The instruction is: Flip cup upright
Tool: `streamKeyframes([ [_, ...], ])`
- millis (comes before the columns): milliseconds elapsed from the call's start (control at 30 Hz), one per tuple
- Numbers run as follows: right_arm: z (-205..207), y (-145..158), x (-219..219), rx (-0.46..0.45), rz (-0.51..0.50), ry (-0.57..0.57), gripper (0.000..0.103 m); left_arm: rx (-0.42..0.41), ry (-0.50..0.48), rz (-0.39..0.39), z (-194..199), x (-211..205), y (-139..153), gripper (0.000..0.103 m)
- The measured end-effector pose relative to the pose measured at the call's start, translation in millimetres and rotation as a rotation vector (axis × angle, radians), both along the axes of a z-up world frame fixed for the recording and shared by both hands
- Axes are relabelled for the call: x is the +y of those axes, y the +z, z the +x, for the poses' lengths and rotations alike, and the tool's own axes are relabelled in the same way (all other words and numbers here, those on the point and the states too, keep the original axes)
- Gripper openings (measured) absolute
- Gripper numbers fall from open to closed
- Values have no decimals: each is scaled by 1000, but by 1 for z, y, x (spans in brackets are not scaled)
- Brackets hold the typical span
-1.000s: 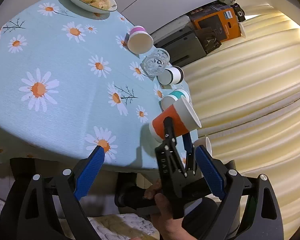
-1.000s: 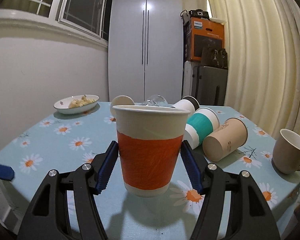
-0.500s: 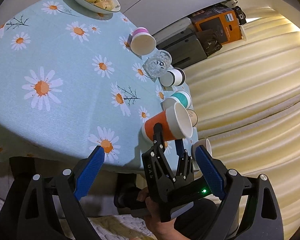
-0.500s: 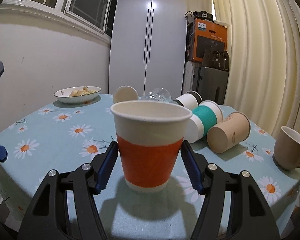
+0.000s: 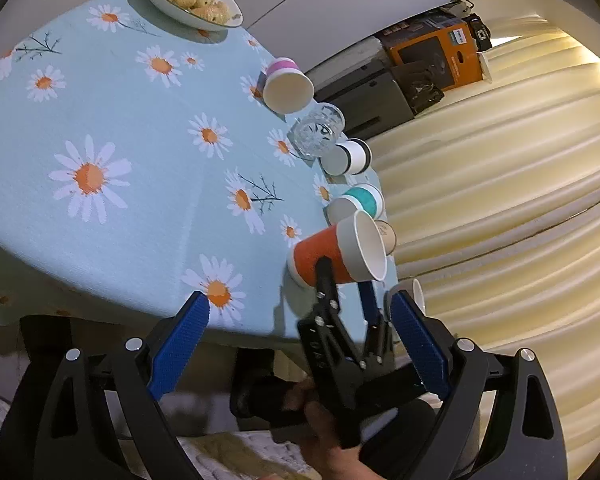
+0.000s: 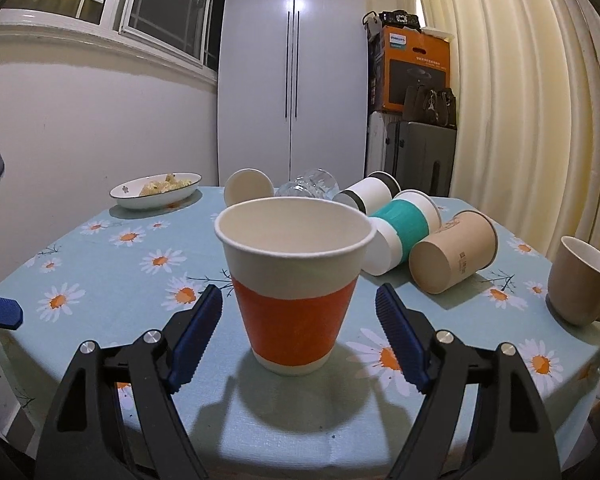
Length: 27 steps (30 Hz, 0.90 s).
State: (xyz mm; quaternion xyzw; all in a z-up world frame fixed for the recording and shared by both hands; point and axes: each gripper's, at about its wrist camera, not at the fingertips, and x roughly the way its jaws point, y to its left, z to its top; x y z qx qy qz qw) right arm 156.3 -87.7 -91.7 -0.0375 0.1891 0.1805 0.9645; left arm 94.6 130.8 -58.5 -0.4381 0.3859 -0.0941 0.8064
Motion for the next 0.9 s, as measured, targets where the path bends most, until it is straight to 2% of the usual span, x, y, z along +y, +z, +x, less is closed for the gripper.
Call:
streamKeyframes([
  [267, -15, 25, -14, 8, 14, 20, 82, -37, 8, 24, -4, 1, 6, 90],
  [567, -54, 85, -63, -12, 51, 67, 85, -160, 17, 229, -24, -21, 37, 90],
  [700, -66, 112, -83, -15, 44, 131, 87, -240, 8, 363, -38, -42, 54, 90],
  [800, -75, 129, -103, -6, 43, 206, 87, -280, -15, 408, -51, -60, 58, 90],
  [900, -89, 139, -125, -11, 27, 230, 88, -317, -31, 463, -71, -80, 61, 90],
])
